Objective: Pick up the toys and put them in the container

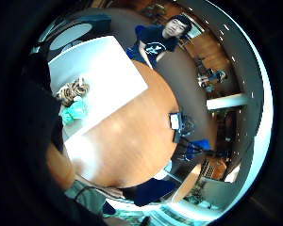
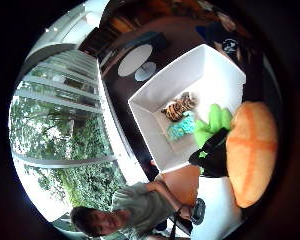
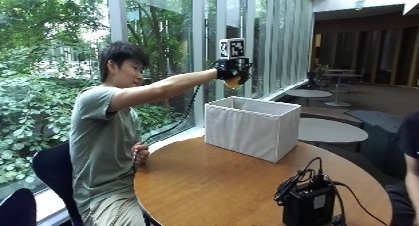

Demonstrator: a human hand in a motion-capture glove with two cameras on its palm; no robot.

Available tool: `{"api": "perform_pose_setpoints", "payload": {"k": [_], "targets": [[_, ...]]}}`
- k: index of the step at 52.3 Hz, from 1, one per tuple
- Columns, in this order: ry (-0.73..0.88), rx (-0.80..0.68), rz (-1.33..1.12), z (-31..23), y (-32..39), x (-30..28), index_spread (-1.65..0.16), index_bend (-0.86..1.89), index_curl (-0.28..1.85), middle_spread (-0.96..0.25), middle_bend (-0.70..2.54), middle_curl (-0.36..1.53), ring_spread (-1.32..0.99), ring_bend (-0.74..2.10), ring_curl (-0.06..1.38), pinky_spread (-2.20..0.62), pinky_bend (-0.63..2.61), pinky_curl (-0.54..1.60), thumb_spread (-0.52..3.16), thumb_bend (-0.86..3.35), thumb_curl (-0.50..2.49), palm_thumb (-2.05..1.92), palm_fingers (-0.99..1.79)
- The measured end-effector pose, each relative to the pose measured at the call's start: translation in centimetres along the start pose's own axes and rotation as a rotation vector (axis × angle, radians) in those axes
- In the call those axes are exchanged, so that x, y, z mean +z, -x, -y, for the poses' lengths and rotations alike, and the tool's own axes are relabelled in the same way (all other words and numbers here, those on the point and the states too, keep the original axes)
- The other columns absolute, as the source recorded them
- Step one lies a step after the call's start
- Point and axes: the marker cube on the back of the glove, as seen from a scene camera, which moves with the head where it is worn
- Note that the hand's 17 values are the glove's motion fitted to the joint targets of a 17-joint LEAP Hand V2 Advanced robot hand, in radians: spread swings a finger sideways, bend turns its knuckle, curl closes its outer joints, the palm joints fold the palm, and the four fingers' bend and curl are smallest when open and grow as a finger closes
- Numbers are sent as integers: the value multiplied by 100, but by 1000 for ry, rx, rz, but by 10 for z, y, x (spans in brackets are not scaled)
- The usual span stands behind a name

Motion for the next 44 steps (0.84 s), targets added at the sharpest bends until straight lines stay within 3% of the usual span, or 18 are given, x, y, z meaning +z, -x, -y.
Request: {"api": "perform_pose_setpoints", "payload": {"k": [3, 9, 19, 22, 23, 24, 25, 28, 30, 35, 44], "targets": [[-14, -142, 32, 6, 12, 2, -35, 67, 102, -34, 94, 106, -40, 139, 75, -39, 131, 67, 66, 7, 98, 66, 70], [2, -258, 75, 17, 18, 23, -35, 67, 106, -34, 94, 107, -40, 140, 75, -38, 131, 67, 65, 6, 101, 66, 67], [79, -180, 151, 40, 42, 39, -35, 58, 109, -35, 86, 105, -38, 138, 75, -36, 133, 67, 68, 1, 103, 62, 50], [119, -187, 291, 44, 57, 35, -32, 49, 107, -32, 42, 93, -35, 143, 75, -34, 137, 67, 87, -4, 96, 50, 7], [129, -185, 322, 44, 59, 35, -32, 43, 104, -32, 61, 97, -34, 133, 73, -32, 127, 65, 92, -5, 93, 45, 6], [137, -190, 333, 43, 59, 35, -32, 48, 106, -32, 37, 90, -35, 151, 79, -34, 144, 70, 91, 2, 96, 55, 18], [144, -199, 323, 42, 56, 37, -32, 34, 97, -29, 45, 90, -31, 120, 67, -26, 126, 61, 98, -7, 89, 40, -23], [171, -160, 236, 36, 40, 44, -31, 27, 92, -21, 32, 83, -20, 90, 63, -16, 122, 60, 107, -7, 82, 31, -51], [172, -127, 214, 32, 34, 44, -31, 22, 87, -16, 23, 78, -15, 74, 58, -12, 116, 57, 112, -7, 77, 25, -55], [206, -215, 50, 10, -3, 41, -29, 13, 76, -7, 12, 69, -7, 47, 47, -4, 103, 50, 120, -4, 68, 17, -44], [177, -216, 42, -1, -21, 37, -27, 12, 63, -1, 9, 55, -2, 32, 39, 2, 83, 42, 130, -2, 55, 10, -30]]}}
